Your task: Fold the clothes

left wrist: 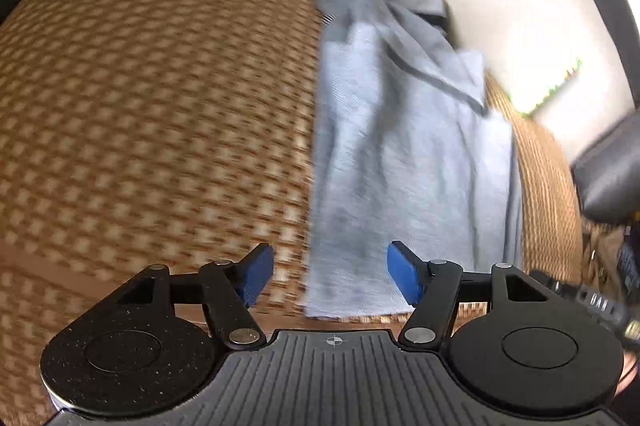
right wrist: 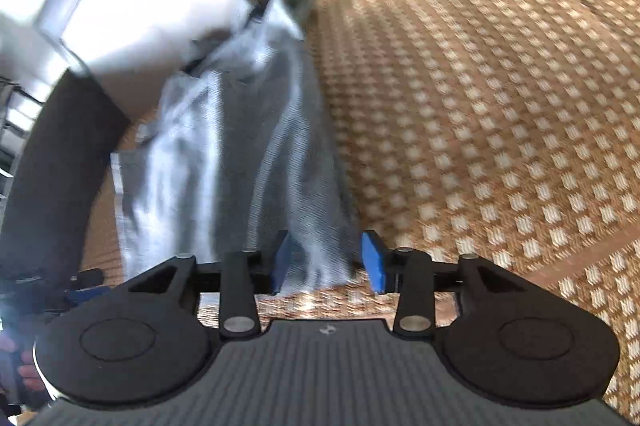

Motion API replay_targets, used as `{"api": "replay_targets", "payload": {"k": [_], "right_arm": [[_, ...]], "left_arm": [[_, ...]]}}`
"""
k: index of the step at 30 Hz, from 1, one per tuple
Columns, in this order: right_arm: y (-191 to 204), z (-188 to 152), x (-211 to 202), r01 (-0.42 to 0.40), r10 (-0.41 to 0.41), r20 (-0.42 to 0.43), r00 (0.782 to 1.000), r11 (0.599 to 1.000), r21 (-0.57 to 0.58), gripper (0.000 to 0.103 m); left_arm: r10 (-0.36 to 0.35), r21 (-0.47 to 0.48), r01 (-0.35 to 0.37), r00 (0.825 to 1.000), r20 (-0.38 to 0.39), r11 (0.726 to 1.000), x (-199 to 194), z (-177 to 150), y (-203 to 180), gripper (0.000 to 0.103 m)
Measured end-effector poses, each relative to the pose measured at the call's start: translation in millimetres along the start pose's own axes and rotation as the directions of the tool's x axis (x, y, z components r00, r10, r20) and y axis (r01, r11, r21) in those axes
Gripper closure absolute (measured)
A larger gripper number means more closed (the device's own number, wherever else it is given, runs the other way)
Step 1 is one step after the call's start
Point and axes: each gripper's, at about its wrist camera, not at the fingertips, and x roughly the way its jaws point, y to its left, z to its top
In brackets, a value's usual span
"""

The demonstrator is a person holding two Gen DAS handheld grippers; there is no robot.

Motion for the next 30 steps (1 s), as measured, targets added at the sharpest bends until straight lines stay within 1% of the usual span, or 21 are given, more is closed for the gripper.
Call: {"api": "replay_targets", "payload": {"k": [2, 5, 7, 10, 12, 16, 17, 18, 19, 20, 21, 22, 23, 24, 25, 27, 29, 30], "right_arm": [[4, 3, 7, 0.017, -0.018, -0.031, 0.999, 1.000, -0.021, 0.057], [-6, 0, 6, 0.028, -0.029, -0.055, 0.998, 0.999, -0.033, 0.057], [-10, -4, 8, 0.025, -0.027, -0.068, 0.997, 0.999, -0.027, 0.057], [-14, -14, 6, 0.017, -0.019, -0.075, 0.997, 1.000, -0.026, 0.055], [-14, -13, 9, 0.008, -0.009, -0.072, 0.997, 1.000, -0.009, 0.055], [-16, -12, 10, 0.000, 0.000, -0.082, 0.997, 1.000, 0.002, 0.055], [-17, -13, 10, -0.001, 0.001, -0.086, 0.996, 1.000, 0.003, 0.056], [-18, -13, 10, -0.002, 0.002, -0.089, 0.996, 1.000, 0.005, 0.056], [-18, -13, 10, -0.003, 0.004, -0.090, 0.996, 1.000, 0.008, 0.056], [-19, -13, 9, -0.004, 0.005, -0.092, 0.996, 1.000, 0.012, 0.058], [-19, -14, 9, 0.000, 0.002, -0.098, 0.995, 1.000, 0.015, 0.062], [-19, -14, 9, 0.003, -0.002, -0.103, 0.995, 1.000, 0.017, 0.074], [-19, -14, 8, 0.006, -0.004, -0.109, 0.994, 1.000, 0.017, 0.089], [-18, -15, 6, 0.006, -0.004, -0.117, 0.993, 1.000, 0.011, 0.089], [-16, -14, 3, 0.001, -0.001, -0.121, 0.993, 1.000, -0.001, 0.092], [-6, -13, -6, -0.027, 0.021, -0.116, 0.993, 0.998, -0.053, 0.095], [3, -10, -17, -0.061, 0.052, -0.090, 0.995, 0.994, -0.092, 0.097], [3, -10, -20, -0.063, 0.056, -0.069, 0.996, 0.993, -0.100, 0.097]], "left_arm": [[0.006, 0.000, -0.006, 1.000, -0.021, 1.000, 7, -5, -3, 0.027], [0.013, -0.011, -0.013, 0.999, -0.048, 1.000, 15, -15, -2, 0.026], [0.011, -0.003, -0.011, 0.999, -0.041, 1.000, 20, -17, -3, 0.026], [-0.043, -0.042, 0.041, 0.998, -0.041, 0.998, 29, -4, 0, 0.026], [-0.075, -0.070, 0.071, 0.996, -0.054, 0.995, 35, -2, -1, 0.028], [-0.046, -0.057, 0.044, 0.998, -0.042, 0.997, 37, -9, -7, 0.028], [-0.037, -0.052, 0.035, 0.999, -0.039, 0.998, 37, -11, -9, 0.034], [-0.028, -0.047, 0.027, 0.999, -0.035, 0.999, 37, -13, -10, 0.083], [-0.019, -0.042, 0.018, 0.999, -0.031, 0.999, 38, -15, -11, 0.092], [-0.010, -0.038, 0.009, 1.000, -0.027, 0.999, 38, -17, -13, 0.093], [0.003, -0.030, -0.004, 1.000, -0.015, 1.000, 36, -14, -15, 0.095], [0.020, -0.021, -0.020, 1.000, 0.001, 1.000, 33, -9, -18, 0.096], [0.032, -0.020, -0.031, 0.999, 0.022, 0.999, 34, -3, -21, 0.097], [0.040, -0.026, -0.039, 0.999, 0.035, 0.999, 34, 2, -22, 0.097], [0.048, -0.034, -0.047, 0.998, 0.044, 0.998, 34, 6, -22, 0.098], [0.066, -0.046, -0.064, 0.996, 0.058, 0.997, 34, 12, -19, 0.098], [0.084, -0.050, -0.081, 0.995, 0.053, 0.995, 32, 11, -10, 0.099], [0.092, -0.051, -0.089, 0.995, 0.050, 0.995, 30, 10, -5, 0.100]]}}
